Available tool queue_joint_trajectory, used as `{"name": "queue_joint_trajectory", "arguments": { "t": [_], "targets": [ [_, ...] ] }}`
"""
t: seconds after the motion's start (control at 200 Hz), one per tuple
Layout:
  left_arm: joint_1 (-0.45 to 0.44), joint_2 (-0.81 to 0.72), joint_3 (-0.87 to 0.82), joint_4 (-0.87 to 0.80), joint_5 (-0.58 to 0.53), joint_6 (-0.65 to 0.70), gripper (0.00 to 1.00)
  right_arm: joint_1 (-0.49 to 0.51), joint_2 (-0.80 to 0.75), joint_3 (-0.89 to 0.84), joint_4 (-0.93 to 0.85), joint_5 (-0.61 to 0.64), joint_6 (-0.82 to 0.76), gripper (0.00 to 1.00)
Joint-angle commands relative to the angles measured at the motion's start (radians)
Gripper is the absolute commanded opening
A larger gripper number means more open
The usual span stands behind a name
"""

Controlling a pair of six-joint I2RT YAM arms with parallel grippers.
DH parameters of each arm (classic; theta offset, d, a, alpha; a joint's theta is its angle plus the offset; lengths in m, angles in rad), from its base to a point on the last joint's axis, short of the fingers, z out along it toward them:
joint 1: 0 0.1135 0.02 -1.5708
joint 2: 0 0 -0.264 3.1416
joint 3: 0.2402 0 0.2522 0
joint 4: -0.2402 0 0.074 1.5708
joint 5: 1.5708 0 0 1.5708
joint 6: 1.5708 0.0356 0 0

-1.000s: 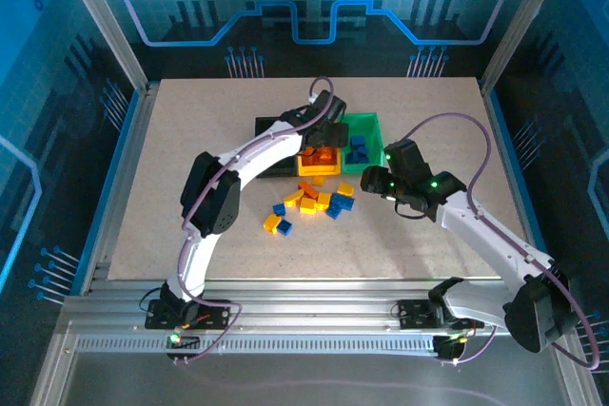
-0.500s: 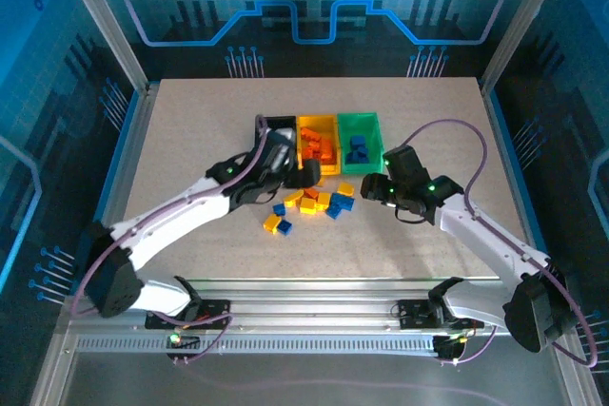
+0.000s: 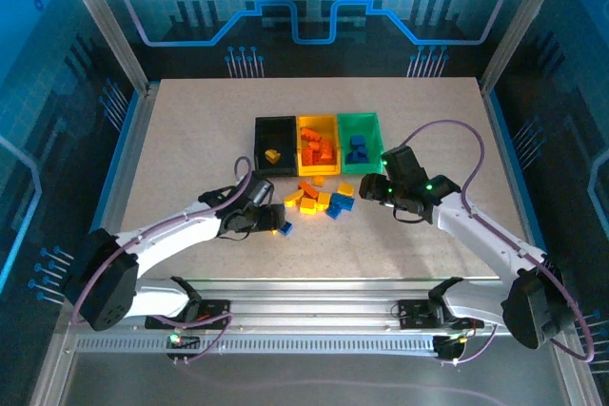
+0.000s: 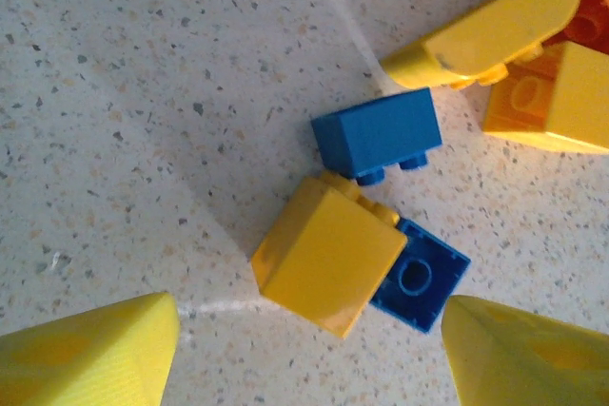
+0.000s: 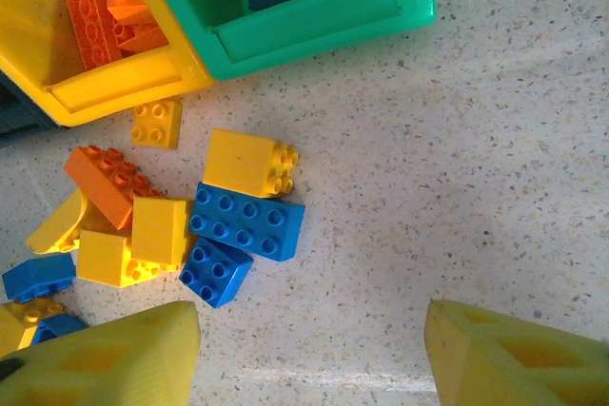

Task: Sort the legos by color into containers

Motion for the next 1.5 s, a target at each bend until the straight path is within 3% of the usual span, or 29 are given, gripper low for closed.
{"name": "queue_joint_trajectory", "arguments": {
  "t": [0.0, 0.295, 0.47, 0.625, 0.81, 0.996, 1.226, 1.496],
  "targets": [
    [0.015, 0.040, -0.012, 0.081, 0.035, -0.001, 0.73, 0.003, -0.016, -0.001, -0.003, 0.005, 0.009, 0.65],
    [0.015, 0.096, -0.050, 0.148, 0.076, -0.007, 0.75, 0.003, -0.029, -0.009, -0.005, 0.017, 0.006, 0.65],
    [0.021, 0.089, -0.057, 0.073, -0.013, -0.033, 0.56, 0.004, -0.034, -0.007, -0.009, 0.016, 0.007, 0.65],
    [0.057, -0.001, -0.098, 0.019, -0.060, -0.061, 0.49, 0.003, -0.048, -0.007, -0.012, 0.018, 0.005, 0.66],
    [0.065, -0.012, -0.110, 0.079, 0.004, -0.037, 0.74, 0.002, -0.037, -0.007, -0.002, 0.013, 0.006, 0.66],
    [0.064, 0.080, -0.096, 0.142, -0.008, -0.022, 0.74, 0.002, -0.041, -0.014, -0.003, 0.009, 0.012, 0.66],
    [0.064, 0.156, -0.072, 0.167, -0.042, -0.001, 0.52, 0.002, -0.058, -0.022, -0.013, 0.018, 0.010, 0.66],
    [0.060, 0.014, -0.052, 0.063, -0.045, 0.005, 0.40, -0.001, -0.063, -0.023, -0.004, 0.018, 0.006, 0.66]
  ]
}}
